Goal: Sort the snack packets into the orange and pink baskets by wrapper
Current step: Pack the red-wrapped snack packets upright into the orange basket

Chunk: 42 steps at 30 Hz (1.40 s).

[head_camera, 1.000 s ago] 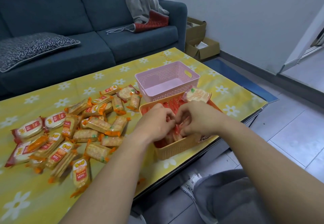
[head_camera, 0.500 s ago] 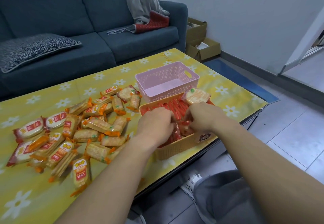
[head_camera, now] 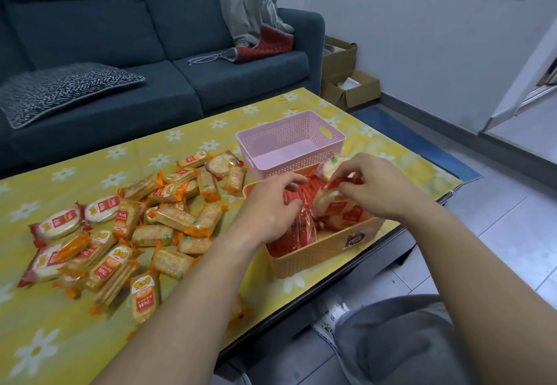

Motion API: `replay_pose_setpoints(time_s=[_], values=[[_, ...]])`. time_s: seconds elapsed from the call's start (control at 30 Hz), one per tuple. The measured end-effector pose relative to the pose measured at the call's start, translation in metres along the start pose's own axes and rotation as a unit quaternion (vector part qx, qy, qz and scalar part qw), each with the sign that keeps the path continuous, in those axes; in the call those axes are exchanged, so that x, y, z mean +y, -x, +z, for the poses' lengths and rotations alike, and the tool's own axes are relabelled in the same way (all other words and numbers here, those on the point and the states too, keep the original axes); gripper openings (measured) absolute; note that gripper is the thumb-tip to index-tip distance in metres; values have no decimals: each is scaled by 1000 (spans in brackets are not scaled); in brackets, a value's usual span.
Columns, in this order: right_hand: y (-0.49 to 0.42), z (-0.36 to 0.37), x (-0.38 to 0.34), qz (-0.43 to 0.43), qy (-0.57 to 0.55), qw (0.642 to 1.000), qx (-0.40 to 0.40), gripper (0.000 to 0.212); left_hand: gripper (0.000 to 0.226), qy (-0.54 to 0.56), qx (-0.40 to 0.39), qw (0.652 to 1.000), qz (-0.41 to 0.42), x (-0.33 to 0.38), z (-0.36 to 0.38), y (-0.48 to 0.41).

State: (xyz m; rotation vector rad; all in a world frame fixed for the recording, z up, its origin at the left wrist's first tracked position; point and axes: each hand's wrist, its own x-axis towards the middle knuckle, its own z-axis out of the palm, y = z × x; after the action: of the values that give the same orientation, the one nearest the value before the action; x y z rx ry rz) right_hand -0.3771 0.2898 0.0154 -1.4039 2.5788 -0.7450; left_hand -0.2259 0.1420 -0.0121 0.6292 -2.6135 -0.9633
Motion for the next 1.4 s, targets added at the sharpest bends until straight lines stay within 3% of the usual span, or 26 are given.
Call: replay_pose_setpoints(time_s=[0.07, 0.2, 0.37, 0.6, 0.7, 0.77, 0.83, 0.9, 1.03, 1.3, 1.4], values=[[1, -5, -2, -37, 5, 999, 19, 22, 35, -16, -55, 998, 6, 3, -2, 2], [3, -6, -8, -48, 10, 999, -19, 29, 29, -194, -174, 965, 7, 2, 4, 5], [-2, 14, -9, -64, 47, 992, -100, 41, 21, -215, -129, 968, -13, 4, 13, 3], [0, 40, -23, -42, -23, 989, -136, 29, 16, -16, -8, 1000, 10, -6, 9, -8], [3, 32, -19, 1, -86, 988, -129, 22, 28, -21, -55, 998, 15, -6, 13, -9], [-2, 23, -8, 39, -110, 991, -66, 20, 30, -81, -94, 992, 3, -4, 19, -8], [-15, 16, 7, 70, -83, 993, 37, 19, 29, -144, -114, 983, -5, -1, 23, -9], [-30, 18, 26, 100, 3, 991, 89, 30, 29, -182, -120, 976, -10, 2, 26, -11], [-48, 39, 41, 164, 106, 981, -1, 56, 22, -197, -119, 973, -18, 6, 27, -18], [-42, 18, 36, 132, 67, 989, 20, 74, 11, -147, -119, 981, -37, -3, 25, -27], [-34, 6, 30, 136, -16, 991, -16, 62, 9, -155, -123, 980, -36, -3, 25, -25]])
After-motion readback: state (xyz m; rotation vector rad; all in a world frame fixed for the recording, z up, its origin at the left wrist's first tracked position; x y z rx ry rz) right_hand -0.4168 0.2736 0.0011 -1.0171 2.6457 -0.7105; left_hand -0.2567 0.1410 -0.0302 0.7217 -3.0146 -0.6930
